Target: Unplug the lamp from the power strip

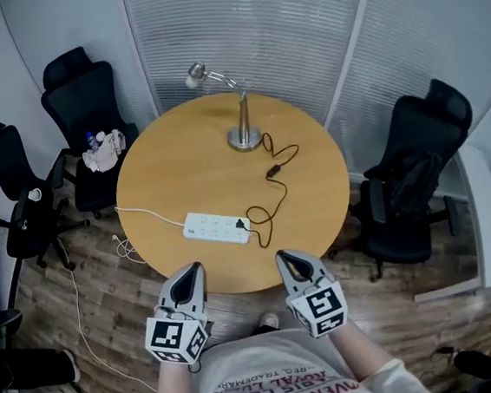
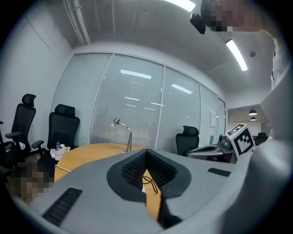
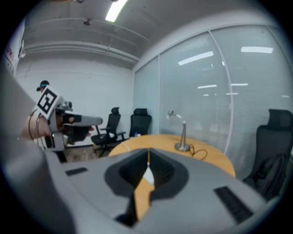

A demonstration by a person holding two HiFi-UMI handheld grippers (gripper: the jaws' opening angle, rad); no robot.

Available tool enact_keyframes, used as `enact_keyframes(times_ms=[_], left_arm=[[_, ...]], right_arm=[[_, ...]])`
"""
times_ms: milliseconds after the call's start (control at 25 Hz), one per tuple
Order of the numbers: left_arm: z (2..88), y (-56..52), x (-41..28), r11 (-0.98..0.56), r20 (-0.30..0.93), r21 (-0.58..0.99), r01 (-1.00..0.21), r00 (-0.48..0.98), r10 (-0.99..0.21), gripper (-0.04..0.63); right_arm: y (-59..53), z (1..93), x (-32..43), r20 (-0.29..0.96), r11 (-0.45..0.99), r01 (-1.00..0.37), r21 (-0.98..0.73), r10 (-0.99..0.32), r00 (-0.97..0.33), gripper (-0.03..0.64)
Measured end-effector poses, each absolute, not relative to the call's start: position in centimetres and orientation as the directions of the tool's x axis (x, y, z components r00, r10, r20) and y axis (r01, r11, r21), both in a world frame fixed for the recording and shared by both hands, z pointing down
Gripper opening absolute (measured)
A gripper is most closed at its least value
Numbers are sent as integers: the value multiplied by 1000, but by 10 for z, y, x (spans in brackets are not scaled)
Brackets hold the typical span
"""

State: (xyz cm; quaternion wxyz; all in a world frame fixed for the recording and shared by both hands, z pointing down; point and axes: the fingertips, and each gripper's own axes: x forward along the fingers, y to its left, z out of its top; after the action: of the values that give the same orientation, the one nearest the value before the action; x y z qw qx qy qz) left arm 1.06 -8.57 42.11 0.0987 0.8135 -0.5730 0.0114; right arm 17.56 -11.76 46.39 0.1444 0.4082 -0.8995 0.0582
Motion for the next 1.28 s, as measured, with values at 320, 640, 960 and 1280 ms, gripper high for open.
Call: enact_keyframes(times_ms=[320,640,960,1280], left_arm=[[457,-134,28,-295,240,155,-943,326,-914,28],[531,-184,23,-417,448,133,-899,430,-784,28],[626,-229,19,-571,641,41,-820,460,-615,28],[708,-252,15,-728,841,12,-686,400,-363,28]], right_arm=[[-169,497,184,389,700,-713,-37,-647,-656,29],[-197,542,152,523,731,-677,-87,-545,-655,29],[-222,577,125,586,681,-721,-131,-533,-610,29],[-223,599,98,667,691,-712,-127,-471,-577,123]])
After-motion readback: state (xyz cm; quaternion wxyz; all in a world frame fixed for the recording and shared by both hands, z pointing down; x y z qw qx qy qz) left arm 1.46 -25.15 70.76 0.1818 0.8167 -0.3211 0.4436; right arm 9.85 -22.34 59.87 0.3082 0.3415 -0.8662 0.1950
